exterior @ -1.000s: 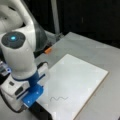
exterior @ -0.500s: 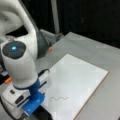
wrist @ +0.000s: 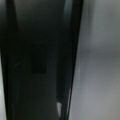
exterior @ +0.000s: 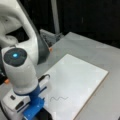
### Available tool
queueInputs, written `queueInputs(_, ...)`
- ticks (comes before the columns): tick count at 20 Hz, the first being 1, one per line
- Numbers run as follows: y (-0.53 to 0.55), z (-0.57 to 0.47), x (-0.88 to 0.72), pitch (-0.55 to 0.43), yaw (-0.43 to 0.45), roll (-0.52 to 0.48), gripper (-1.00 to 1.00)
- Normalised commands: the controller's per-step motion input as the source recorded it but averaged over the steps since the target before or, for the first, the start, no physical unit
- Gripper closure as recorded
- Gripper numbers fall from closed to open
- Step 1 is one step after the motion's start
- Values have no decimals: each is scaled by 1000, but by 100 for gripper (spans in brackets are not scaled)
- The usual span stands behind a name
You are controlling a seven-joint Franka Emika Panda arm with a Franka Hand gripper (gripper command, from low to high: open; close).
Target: Erasing curve lines
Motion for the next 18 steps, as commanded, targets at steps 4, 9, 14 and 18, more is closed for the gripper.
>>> queueInputs(4, -118, -26, 186, 32, -85, 168, -100)
queueInputs(9, -100, 28, 166, 24, -84, 165, -100)
queueInputs(14, -71, -16, 158, 6, -83, 174, -100)
queueInputs(18, -83, -89, 184, -9, -77, 179, -100)
